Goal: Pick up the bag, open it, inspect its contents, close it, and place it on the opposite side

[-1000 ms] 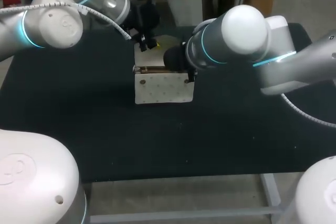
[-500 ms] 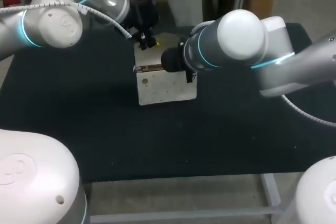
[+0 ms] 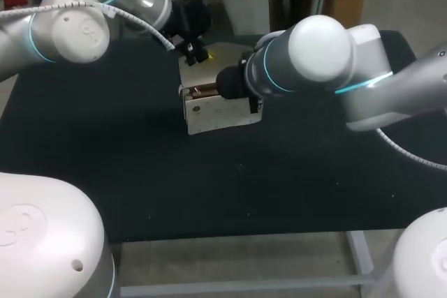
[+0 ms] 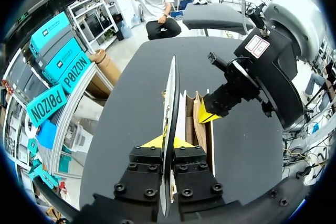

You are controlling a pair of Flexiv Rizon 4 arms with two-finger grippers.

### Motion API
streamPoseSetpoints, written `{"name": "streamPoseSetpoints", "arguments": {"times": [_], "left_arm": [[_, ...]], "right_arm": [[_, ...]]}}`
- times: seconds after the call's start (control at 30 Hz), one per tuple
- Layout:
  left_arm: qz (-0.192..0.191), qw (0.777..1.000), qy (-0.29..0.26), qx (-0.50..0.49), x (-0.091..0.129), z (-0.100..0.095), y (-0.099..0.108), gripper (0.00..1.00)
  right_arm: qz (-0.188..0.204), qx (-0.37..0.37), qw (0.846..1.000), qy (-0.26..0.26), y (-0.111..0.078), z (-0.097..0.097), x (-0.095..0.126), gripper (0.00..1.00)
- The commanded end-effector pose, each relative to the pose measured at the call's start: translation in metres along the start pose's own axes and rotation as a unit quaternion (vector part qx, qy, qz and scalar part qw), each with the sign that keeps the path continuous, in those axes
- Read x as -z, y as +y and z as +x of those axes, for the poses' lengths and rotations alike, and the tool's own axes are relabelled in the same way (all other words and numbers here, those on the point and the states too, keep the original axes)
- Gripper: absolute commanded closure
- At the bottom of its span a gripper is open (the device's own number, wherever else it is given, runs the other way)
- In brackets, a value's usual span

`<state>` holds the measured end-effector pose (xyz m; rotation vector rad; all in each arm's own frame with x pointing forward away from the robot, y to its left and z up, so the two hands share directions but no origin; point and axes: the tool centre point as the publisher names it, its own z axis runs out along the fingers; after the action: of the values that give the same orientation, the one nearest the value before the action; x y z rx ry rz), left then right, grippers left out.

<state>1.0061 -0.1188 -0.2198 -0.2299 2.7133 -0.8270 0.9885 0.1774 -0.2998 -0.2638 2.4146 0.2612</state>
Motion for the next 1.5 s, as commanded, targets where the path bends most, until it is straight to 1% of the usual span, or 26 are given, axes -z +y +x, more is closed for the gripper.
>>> {"name": "streamPoseSetpoints", "arguments": {"times": [0.03,0.37,0.73,0.9,1.2,1.33,1.5], "left_arm": [[0.005,1.000,0.006,-0.005,0.003,0.000,0.000,1.00],[0.014,1.000,0.018,-0.017,0.004,0.005,-0.001,1.00],[0.024,0.999,0.022,-0.025,0.009,0.009,-0.002,1.00],[0.027,0.999,0.026,-0.028,0.010,0.009,-0.003,1.00],[0.033,0.998,0.041,-0.037,0.007,0.010,-0.002,1.00],[0.040,0.997,0.054,-0.048,0.006,0.010,-0.003,1.00],[0.047,0.995,0.064,-0.058,0.003,0.010,-0.004,1.00]], "right_arm": [[-0.001,0.000,1.000,0.001,-0.003,0.000,-0.004,1.00],[-0.005,-0.006,1.000,0.008,-0.007,-0.008,-0.016,1.00],[-0.011,0.005,0.999,0.032,-0.003,-0.016,-0.034,1.00],[-0.009,0.007,0.999,0.044,-0.003,-0.015,-0.041,1.00],[-0.007,0.019,0.998,0.058,-0.001,-0.015,-0.038,1.00],[-0.012,0.033,0.996,0.082,0.001,-0.008,-0.039,1.00],[-0.014,0.035,0.994,0.100,0.002,0.000,-0.042,1.00]]}}
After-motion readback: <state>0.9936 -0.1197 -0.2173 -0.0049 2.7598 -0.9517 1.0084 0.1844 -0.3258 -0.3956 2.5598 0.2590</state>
